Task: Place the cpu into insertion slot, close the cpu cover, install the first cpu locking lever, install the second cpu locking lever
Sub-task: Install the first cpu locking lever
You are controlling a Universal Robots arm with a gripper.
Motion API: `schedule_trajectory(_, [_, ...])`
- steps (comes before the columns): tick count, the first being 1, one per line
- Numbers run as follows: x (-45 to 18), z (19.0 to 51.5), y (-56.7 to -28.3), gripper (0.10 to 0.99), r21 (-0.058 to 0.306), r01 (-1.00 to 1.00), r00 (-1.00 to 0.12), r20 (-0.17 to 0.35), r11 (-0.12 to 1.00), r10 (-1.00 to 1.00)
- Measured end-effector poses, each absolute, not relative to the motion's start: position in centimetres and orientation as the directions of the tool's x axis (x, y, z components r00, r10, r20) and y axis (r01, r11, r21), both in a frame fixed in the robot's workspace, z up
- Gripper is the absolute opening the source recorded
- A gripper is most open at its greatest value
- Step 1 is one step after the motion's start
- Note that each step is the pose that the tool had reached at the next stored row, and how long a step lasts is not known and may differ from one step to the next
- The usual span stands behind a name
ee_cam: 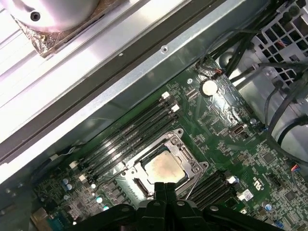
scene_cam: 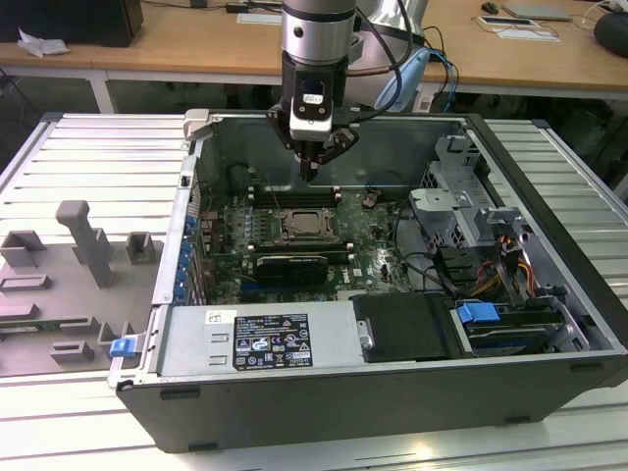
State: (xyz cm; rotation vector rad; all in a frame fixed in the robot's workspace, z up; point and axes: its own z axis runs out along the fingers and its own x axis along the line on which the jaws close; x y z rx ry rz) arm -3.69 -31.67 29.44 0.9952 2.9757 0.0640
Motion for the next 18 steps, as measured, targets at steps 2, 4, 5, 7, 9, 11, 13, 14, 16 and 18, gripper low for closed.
schedule_trajectory(2, [-3.69, 29.44, -31.67, 0.106, 0.04, 0.592, -0.806, 0.01, 0.805, 0.592])
schedule_trajectory(4, [-3.69, 29.44, -31.67, 0.106, 0.04, 0.577, -0.817, 0.01, 0.816, 0.577])
schedule_trajectory(5, [-3.69, 29.44, -31.67, 0.106, 0.04, 0.572, -0.82, 0.01, 0.819, 0.572])
schedule_trajectory(7, [-3.69, 29.44, -31.67, 0.106, 0.04, 0.559, -0.829, 0.01, 0.828, 0.559])
schedule_trajectory(9, [-3.69, 29.44, -31.67, 0.106, 0.04, 0.548, -0.836, 0.01, 0.836, 0.548])
schedule_trajectory(11, [-3.69, 29.44, -31.67, 0.106, 0.04, 0.531, -0.847, 0.01, 0.847, 0.531])
schedule_trajectory(13, [-3.69, 29.44, -31.67, 0.106, 0.04, 0.518, -0.855, 0.01, 0.854, 0.518])
schedule_trajectory(14, [-3.69, 29.44, -31.67, 0.106, 0.04, 0.513, -0.858, 0.01, 0.857, 0.513])
schedule_trajectory(16, [-3.69, 29.44, -31.67, 0.106, 0.04, 0.496, -0.868, 0.01, 0.867, 0.496])
schedule_trajectory(18, [-3.69, 29.44, -31.67, 0.106, 0.04, 0.482, -0.876, 0.01, 0.875, 0.482])
